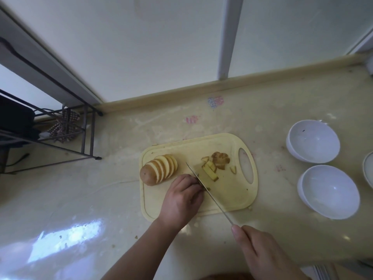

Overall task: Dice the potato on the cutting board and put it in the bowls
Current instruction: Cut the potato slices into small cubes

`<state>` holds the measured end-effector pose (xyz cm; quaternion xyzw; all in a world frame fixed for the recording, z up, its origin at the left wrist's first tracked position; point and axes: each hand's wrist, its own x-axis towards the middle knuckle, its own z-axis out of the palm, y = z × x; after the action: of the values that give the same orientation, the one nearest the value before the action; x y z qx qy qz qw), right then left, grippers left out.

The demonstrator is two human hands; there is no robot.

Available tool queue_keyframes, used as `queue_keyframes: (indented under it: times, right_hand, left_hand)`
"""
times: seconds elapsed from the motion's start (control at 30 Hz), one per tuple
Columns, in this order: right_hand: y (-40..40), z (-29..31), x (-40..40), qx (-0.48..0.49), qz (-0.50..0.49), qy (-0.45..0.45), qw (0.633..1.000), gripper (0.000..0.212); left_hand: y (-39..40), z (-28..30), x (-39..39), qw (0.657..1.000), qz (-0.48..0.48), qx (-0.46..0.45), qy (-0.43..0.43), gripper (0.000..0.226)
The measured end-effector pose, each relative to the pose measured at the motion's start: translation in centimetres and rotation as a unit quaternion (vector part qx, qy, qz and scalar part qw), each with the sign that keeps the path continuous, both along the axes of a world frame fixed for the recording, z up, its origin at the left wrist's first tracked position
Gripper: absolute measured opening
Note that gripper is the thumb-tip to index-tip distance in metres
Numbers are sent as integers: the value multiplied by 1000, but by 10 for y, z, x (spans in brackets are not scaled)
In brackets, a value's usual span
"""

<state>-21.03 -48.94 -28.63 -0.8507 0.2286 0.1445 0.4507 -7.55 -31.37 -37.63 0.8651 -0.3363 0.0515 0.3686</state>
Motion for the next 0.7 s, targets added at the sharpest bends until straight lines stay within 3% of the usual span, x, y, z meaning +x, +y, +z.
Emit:
queue_keyframes:
  times: [0.1,0.2,0.3,0.57,0.7]
  right_hand:
    - [1,0,-1,-21,25,67,997,101]
    - [2,-10,10,-85,47,-20,995,70]
    - [3,-7,26,13,33,48,998,61]
    - [-12,-1,18,31,35,64,997,60]
    - [-18,4,1,-20,82,83,993,42]
  left_hand:
    - [-1,1,0,1000,0,-9,4,11]
    - [-1,2,0,1000,-1,-16,11,9]
    - [0,3,-1,1000,-1,-1,16,9]
    - [6,11,-2,999,5,6,47,9]
    - [23,16,-16,995,77,-37,60,15]
